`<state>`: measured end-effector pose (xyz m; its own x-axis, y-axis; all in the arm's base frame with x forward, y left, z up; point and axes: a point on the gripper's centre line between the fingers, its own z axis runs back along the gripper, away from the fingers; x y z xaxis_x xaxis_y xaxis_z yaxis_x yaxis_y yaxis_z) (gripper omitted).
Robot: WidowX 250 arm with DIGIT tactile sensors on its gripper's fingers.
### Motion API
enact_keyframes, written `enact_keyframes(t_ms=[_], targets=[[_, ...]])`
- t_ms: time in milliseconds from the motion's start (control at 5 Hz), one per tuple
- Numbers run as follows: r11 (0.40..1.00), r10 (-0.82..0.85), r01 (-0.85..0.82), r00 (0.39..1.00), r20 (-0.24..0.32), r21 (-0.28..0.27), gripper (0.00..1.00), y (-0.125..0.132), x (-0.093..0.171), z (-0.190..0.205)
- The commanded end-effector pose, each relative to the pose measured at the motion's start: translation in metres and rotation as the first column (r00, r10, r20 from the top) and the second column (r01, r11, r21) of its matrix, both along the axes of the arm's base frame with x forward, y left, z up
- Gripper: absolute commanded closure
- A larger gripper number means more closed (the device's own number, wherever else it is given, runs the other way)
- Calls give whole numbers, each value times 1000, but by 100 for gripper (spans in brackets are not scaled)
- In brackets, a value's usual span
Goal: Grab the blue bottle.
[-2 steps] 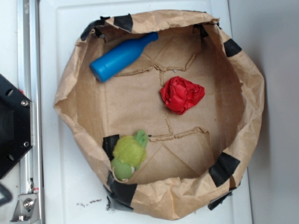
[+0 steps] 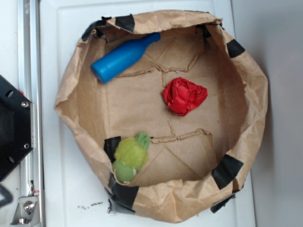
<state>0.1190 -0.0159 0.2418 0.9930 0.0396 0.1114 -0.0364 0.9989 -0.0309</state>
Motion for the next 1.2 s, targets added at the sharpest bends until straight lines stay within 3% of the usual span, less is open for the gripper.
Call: enact_keyframes(t_ms=[0,200,400,600,800,1000], targets=[[995,96,-96,995,10,-8,0,17,72,3],[979,205,-205,977,48,-18,0,10,120,-12],[914,405,-402,910,87,-55,0,17,170,-26],[883,469,-467,880,71,-53,0,11,162,-41],[813,580,-581,808,103,-13,0,8,158,-50],[830,557,-557,826,83,-20,0,11,144,-54]])
